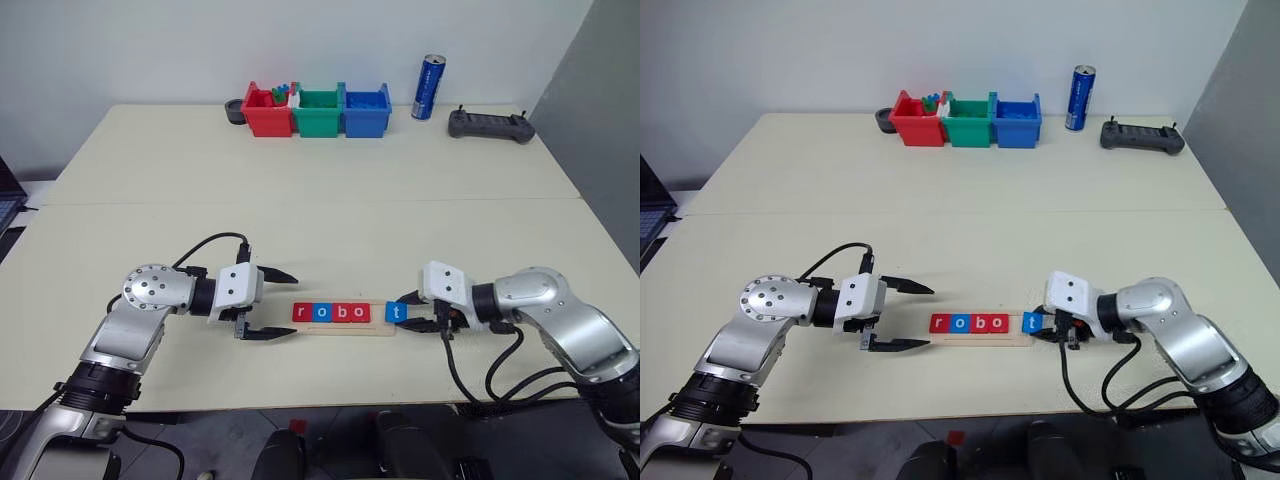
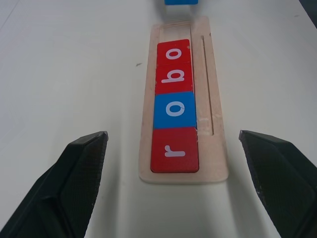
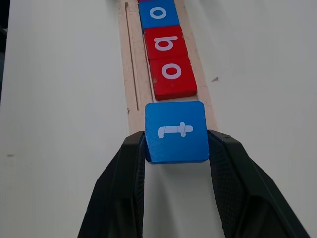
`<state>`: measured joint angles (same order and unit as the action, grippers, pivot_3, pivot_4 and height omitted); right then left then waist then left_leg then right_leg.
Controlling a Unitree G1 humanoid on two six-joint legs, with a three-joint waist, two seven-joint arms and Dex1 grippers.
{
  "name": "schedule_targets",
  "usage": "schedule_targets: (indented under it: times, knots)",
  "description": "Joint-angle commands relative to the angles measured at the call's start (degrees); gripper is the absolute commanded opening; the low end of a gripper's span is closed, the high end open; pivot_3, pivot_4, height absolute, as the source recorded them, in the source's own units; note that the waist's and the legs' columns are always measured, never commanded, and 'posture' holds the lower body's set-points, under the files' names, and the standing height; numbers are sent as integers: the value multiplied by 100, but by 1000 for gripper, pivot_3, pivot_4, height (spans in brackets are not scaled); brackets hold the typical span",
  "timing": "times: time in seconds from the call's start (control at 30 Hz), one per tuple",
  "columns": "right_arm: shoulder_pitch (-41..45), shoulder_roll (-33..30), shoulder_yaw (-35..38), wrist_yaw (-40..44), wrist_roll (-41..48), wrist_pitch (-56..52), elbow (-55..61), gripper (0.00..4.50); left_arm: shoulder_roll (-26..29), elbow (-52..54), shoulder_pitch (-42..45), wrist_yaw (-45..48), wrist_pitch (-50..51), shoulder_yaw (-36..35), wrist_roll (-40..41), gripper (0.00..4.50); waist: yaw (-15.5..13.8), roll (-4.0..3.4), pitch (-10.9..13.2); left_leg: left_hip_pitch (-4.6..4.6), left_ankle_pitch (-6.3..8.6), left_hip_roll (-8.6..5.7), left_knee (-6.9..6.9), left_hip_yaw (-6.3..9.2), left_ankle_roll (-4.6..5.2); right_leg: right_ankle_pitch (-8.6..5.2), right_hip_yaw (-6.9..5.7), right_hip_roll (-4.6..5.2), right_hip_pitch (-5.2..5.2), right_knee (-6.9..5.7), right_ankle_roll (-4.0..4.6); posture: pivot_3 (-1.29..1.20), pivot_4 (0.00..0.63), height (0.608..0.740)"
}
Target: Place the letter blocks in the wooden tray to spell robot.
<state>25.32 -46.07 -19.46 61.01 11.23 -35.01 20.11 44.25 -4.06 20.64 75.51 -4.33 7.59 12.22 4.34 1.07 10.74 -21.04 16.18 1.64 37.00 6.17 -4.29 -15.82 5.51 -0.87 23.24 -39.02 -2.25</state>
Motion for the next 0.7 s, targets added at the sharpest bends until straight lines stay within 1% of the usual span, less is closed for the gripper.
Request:
schedule_targets:
  times: [0.03,0.2,0.37,0.7]
  knots:
    - [299,58,-164,69,-95,-204,31,1445,6,77,74,-41,-114,-51,-15,4500,-2,0,0,0,0,0,0,0,0,3,-1,0,0,0,5,0,150,740]
    - [608,224,-514,89,-295,-328,-165,1445,-20,-27,65,-46,-215,-66,-27,4500,-1,0,0,0,0,0,-1,1,0,4,-1,0,0,0,7,0,150,740]
    - [785,365,-695,113,-405,-441,-362,1445,-41,-124,28,-64,-338,-65,-41,4500,-1,0,0,-1,0,0,0,2,0,4,-2,0,1,0,7,0,150,740]
    - [862,476,-853,233,-576,-370,-579,1445,-76,-104,-82,-165,-419,-59,-61,4500,3,0,0,0,0,0,0,3,0,5,-4,1,1,-2,8,0,150,740]
